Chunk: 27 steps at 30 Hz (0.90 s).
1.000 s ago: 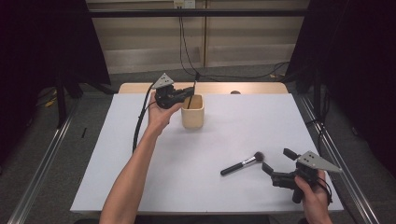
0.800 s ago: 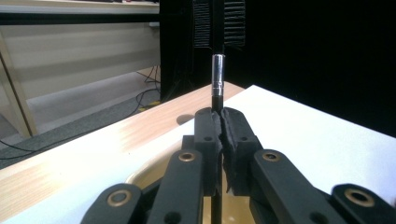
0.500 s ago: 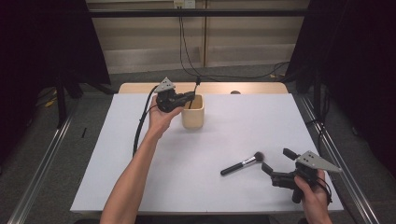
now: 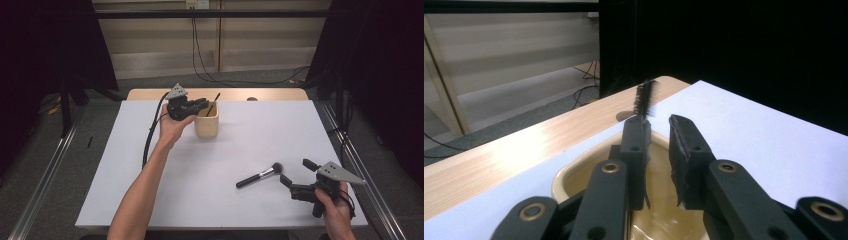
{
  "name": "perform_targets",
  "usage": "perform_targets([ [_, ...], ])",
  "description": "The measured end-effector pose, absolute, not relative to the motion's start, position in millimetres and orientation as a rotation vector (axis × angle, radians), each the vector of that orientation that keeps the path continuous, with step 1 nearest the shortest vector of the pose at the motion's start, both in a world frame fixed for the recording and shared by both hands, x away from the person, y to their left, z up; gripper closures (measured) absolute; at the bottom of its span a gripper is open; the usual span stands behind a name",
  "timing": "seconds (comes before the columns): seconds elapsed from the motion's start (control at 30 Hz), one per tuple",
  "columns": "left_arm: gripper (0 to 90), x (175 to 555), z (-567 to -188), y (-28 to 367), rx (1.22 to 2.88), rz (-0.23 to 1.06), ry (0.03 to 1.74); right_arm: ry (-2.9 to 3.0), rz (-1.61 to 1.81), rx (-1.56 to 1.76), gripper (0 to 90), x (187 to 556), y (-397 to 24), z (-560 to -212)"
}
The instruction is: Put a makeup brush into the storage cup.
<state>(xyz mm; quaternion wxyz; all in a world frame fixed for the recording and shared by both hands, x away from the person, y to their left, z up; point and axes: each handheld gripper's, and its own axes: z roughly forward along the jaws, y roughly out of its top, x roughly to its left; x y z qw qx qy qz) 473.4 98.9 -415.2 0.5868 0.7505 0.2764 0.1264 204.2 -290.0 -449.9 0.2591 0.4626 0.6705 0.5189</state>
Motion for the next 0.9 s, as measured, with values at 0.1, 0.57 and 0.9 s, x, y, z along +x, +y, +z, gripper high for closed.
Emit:
perform_targets([
  [0.1, 69.8, 471, -413, 101, 1.742, 0.309, 0.653, 1.817, 1.406, 1.255, 0.0, 204, -290, -450],
  [0.57, 20.4, 453, -403, 111, 1.711, 0.341, 0.729, 1.822, 1.402, 1.254, 0.0, 205, -290, -450],
  [0.9, 3.1, 444, -401, 121, 1.715, 0.34, 0.785, 1.825, 1.397, 1.251, 0.0, 205, -290, -450],
])
